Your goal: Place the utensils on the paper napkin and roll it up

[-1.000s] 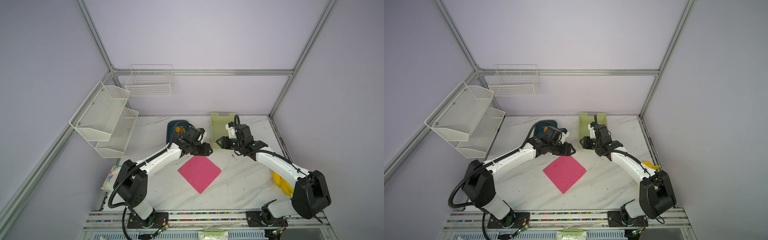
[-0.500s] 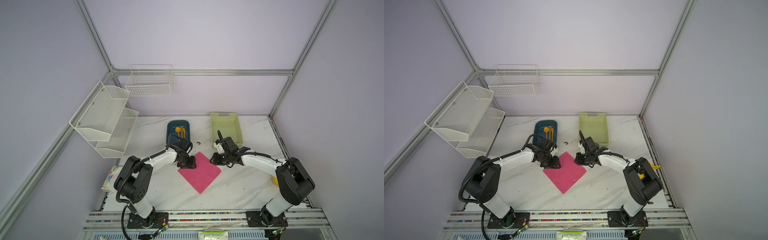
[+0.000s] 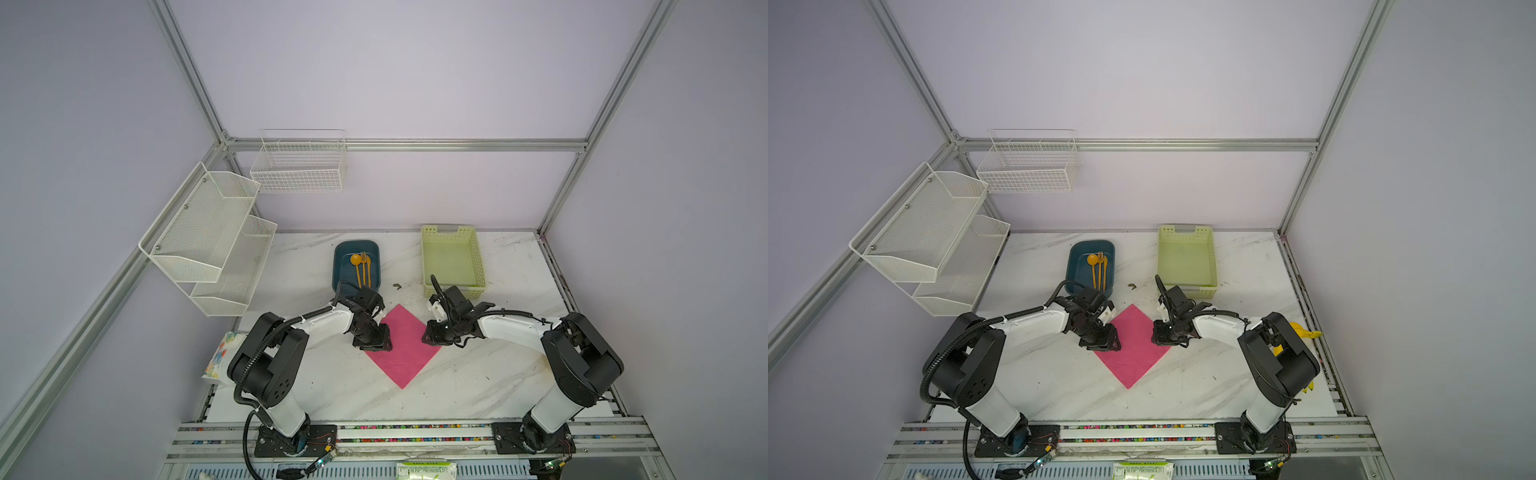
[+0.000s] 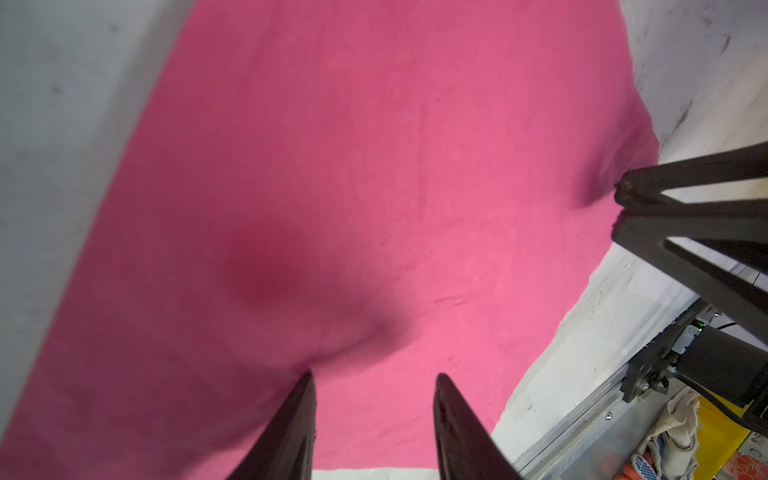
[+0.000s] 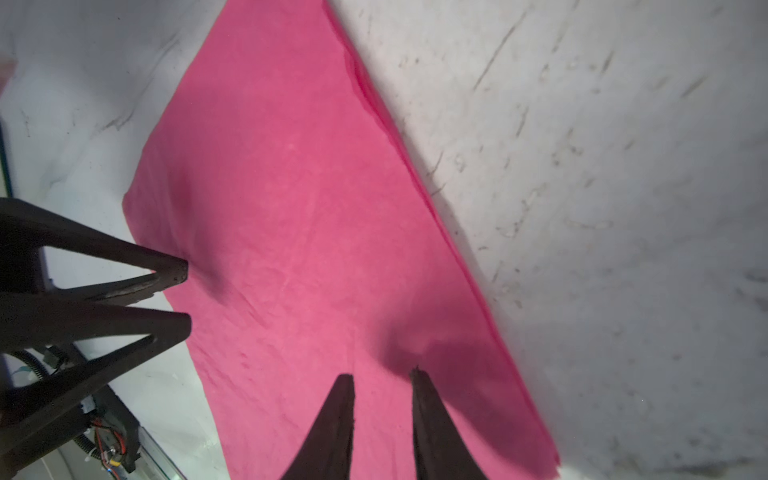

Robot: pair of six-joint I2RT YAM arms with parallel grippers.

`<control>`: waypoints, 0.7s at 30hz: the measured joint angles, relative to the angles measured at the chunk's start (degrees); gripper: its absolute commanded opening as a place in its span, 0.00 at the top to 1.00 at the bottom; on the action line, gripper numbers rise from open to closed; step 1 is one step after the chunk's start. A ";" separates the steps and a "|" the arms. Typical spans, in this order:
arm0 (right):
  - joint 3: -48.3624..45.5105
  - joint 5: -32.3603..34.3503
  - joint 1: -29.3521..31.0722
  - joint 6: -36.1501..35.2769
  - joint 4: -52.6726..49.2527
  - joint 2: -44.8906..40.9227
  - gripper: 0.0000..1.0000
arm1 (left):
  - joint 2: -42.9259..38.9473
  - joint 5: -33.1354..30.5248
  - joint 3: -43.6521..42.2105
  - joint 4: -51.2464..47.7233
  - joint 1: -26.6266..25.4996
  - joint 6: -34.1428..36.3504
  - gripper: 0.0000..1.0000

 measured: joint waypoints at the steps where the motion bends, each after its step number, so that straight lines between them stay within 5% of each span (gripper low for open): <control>1: 0.00 0.46 0.02 -0.24 -0.50 0.00 0.71 | -0.26 0.22 -0.42 0.20 -0.35 -0.09 0.54; 21: -0.63 2.71 0.09 -2.14 -3.06 -0.94 0.70 | -3.30 -2.25 -2.73 -1.55 -4.04 -4.20 0.53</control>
